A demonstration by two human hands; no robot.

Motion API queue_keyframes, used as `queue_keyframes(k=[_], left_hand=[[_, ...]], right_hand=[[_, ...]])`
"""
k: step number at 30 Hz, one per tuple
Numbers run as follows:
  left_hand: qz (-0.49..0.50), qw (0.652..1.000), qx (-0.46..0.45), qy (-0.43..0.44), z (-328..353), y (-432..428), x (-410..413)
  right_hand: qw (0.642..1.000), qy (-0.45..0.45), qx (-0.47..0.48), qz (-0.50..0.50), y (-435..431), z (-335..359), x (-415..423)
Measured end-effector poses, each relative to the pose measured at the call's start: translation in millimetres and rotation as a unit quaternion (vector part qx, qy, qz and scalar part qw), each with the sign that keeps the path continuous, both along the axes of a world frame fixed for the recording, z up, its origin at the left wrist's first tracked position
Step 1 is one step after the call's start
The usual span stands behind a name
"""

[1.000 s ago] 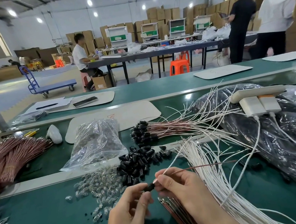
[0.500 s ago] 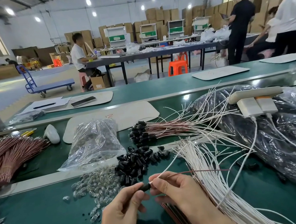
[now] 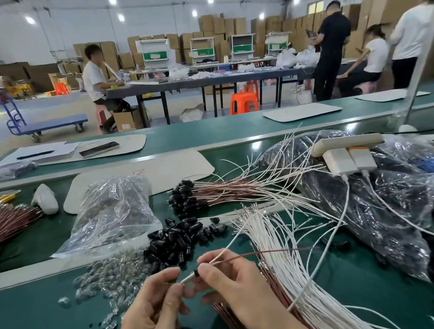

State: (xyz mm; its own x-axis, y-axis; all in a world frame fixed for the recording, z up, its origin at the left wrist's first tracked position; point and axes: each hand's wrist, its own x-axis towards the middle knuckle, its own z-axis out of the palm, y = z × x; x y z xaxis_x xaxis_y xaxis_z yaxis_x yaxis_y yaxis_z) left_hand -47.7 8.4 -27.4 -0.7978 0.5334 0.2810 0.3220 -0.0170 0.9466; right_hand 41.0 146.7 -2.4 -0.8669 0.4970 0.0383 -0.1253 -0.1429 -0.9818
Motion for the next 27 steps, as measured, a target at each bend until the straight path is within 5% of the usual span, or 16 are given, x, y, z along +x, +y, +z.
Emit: queue_keyframes(k=[3,27], left_hand=[[-0.002,1.000,0.008,0.004,2,2,3],[-0.006,1.000,-0.009,-0.017,12,-4,4]], right_hand=[[0.999,0.016,-0.048,0.006,1,2,1],[1.000,-0.012,0.001,-0.022,-2,4,2]])
